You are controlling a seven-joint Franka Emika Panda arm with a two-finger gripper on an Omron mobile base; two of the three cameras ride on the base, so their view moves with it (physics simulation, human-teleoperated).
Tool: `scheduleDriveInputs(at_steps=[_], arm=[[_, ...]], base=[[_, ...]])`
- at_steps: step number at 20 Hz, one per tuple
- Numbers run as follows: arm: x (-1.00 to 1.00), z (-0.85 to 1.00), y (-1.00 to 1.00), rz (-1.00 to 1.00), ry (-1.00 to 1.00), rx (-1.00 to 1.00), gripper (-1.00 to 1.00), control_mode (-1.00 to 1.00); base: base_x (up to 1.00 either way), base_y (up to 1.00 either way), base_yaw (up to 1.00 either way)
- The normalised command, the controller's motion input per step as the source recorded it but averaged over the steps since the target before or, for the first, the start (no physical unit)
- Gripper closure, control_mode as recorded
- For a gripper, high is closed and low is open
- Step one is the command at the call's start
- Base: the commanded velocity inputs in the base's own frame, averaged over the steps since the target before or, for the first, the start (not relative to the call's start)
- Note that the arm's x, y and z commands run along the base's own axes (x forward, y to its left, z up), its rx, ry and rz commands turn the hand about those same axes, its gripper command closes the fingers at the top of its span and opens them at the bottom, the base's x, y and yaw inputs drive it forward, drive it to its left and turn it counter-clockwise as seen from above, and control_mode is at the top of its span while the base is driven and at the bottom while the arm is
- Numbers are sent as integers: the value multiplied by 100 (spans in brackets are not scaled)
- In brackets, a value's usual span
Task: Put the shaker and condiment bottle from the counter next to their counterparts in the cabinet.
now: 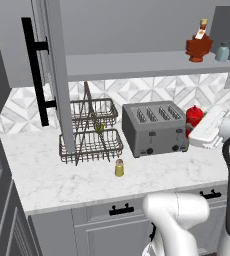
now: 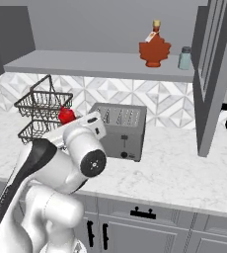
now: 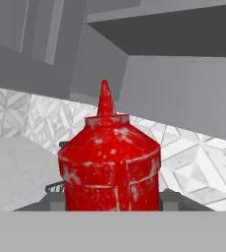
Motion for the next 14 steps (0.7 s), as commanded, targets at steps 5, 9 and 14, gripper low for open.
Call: scheduleDriveInputs(at_steps=[5,9,14], arm=[[0,12,0,-7,0,0,100,-100],[0,60,0,-21,6,0,100,-100],[0,73,0,-21,3,-1,100,-100]], base=[[0,0,0],[0,0,0],[0,0,0]])
